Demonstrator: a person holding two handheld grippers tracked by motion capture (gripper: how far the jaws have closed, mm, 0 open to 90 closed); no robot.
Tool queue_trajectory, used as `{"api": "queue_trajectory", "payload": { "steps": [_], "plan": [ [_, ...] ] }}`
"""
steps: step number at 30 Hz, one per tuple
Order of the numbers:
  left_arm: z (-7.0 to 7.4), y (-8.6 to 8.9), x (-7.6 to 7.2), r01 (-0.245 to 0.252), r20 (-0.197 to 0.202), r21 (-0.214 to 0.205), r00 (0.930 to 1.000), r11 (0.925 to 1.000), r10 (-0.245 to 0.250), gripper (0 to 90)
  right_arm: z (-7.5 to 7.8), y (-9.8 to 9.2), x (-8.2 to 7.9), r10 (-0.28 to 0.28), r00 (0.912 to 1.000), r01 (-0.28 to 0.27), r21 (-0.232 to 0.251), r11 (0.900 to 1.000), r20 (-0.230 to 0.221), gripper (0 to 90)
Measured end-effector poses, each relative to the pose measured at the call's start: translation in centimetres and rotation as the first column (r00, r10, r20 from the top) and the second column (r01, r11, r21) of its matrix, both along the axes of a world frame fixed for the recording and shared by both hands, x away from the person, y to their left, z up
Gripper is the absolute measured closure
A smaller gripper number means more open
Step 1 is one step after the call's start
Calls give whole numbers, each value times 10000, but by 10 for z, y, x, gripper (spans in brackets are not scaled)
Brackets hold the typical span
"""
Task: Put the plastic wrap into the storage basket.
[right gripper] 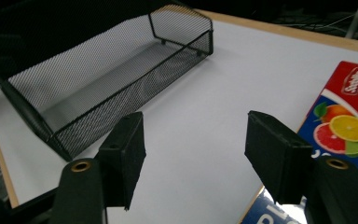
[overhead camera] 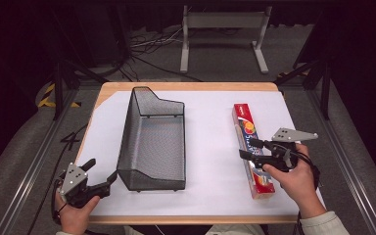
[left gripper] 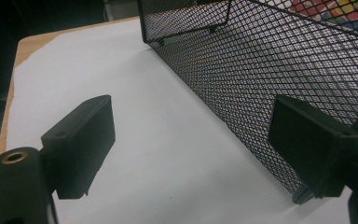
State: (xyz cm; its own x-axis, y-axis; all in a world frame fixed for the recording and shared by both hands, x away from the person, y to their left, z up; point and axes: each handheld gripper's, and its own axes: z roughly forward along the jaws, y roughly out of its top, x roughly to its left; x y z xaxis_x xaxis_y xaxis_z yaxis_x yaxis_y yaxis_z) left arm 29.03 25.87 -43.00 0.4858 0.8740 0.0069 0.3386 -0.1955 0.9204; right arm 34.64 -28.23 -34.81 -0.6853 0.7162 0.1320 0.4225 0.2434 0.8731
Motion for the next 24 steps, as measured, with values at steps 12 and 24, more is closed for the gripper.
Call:
{"api": "queue_trajectory", "payload": {
  "steps": [12,24],
  "plan": [
    [0,1,-2,-68,2,33,10000,10000,68,155,18,-5,20,-1694,9848,1711,-480,9841,377,235],
    [-1,2,-2,-124,-37,9,9999,9999,124,155,10,-6,53,-3354,9280,3102,-1618,9368,-1624,257]
  ]
}}
